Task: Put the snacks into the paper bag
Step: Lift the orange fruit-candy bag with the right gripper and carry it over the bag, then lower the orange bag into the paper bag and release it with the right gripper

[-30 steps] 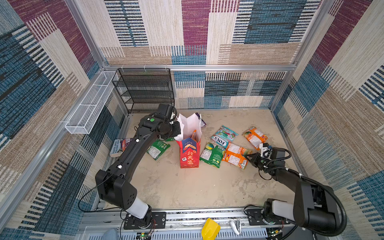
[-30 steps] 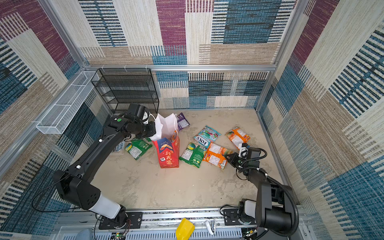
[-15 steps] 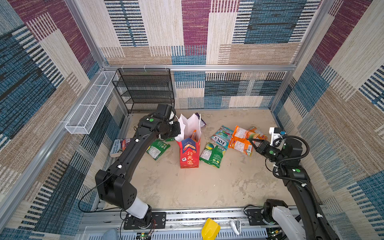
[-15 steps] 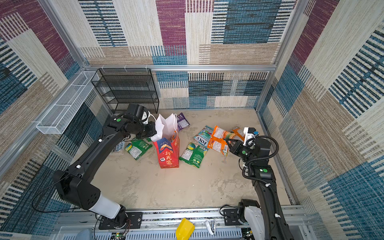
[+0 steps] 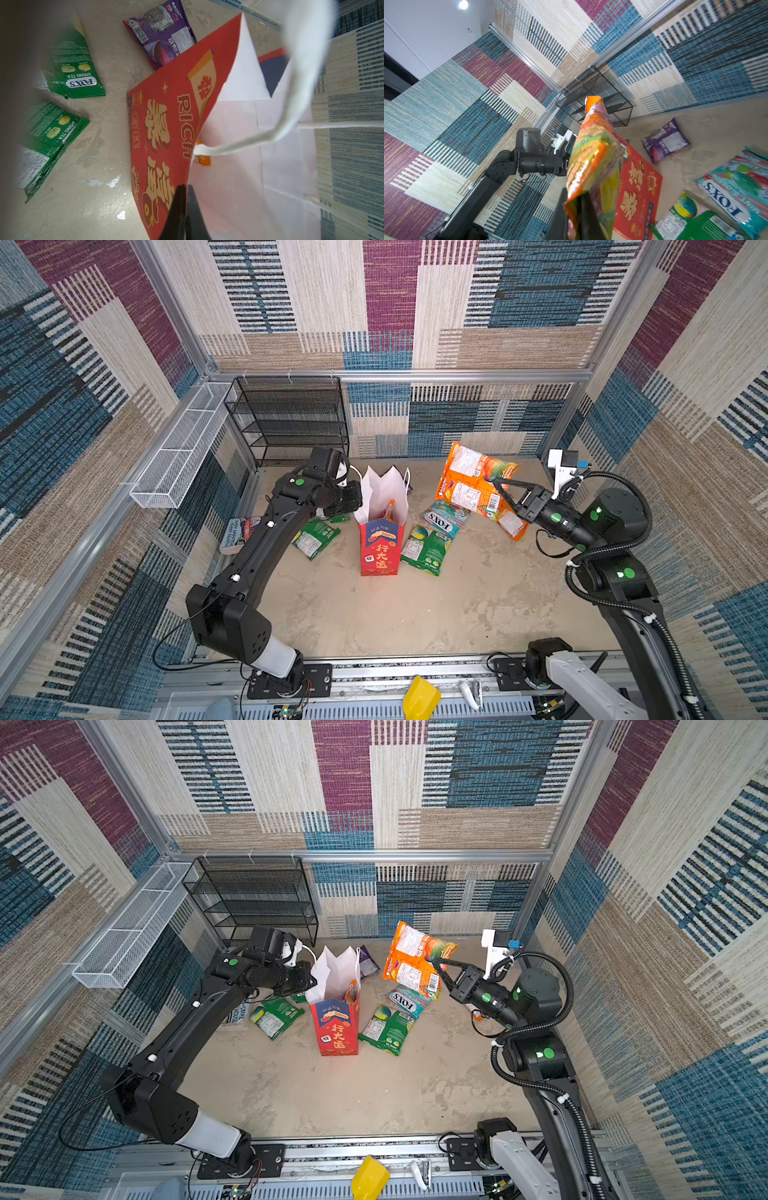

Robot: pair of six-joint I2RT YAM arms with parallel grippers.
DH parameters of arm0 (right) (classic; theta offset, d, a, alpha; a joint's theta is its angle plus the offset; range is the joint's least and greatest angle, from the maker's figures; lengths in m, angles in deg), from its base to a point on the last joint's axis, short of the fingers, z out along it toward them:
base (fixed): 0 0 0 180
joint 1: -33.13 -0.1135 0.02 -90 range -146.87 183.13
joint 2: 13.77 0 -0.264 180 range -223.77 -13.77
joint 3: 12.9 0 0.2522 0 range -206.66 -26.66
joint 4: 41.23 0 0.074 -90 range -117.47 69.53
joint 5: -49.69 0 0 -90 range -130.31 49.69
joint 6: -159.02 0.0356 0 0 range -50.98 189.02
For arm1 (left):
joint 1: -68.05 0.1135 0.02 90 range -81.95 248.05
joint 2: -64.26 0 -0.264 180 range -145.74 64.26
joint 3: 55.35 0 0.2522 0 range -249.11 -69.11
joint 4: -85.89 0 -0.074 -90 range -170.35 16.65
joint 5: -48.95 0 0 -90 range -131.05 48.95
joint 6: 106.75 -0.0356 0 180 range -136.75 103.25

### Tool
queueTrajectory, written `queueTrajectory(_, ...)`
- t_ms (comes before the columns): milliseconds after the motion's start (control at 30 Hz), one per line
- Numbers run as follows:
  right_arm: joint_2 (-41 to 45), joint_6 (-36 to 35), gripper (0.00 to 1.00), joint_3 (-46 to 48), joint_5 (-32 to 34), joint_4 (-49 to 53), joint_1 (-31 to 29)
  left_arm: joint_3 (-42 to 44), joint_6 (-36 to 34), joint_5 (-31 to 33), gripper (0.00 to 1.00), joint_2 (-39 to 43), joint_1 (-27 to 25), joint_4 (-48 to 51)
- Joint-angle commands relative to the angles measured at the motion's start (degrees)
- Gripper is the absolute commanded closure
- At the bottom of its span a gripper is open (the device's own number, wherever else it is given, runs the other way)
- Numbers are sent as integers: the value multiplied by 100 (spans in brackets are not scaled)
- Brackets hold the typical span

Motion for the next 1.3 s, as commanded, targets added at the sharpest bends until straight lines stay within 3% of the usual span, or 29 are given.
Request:
queueTrajectory(0, -330, 48, 100, -443, 391, -217, -464, 32, 87, -189, 100, 22, 25, -158)
queueTrajectory(200, -1296, -445, 100, -1586, 1161, 51, -1936, 32, 95, -220, 100, 25, 78, -168)
queueTrajectory(367, -2230, -832, 100, -2416, 1714, 388, -2672, 43, 106, -233, 100, 10, 85, -172)
queueTrajectory(500, -2903, -1214, 100, -3048, 2202, 981, -2850, 49, 114, -220, 100, 9, 86, -168)
queueTrajectory(1267, -4412, -2176, 100, -3828, 2670, 2662, -3425, 60, 124, -211, 100, -2, 149, -170)
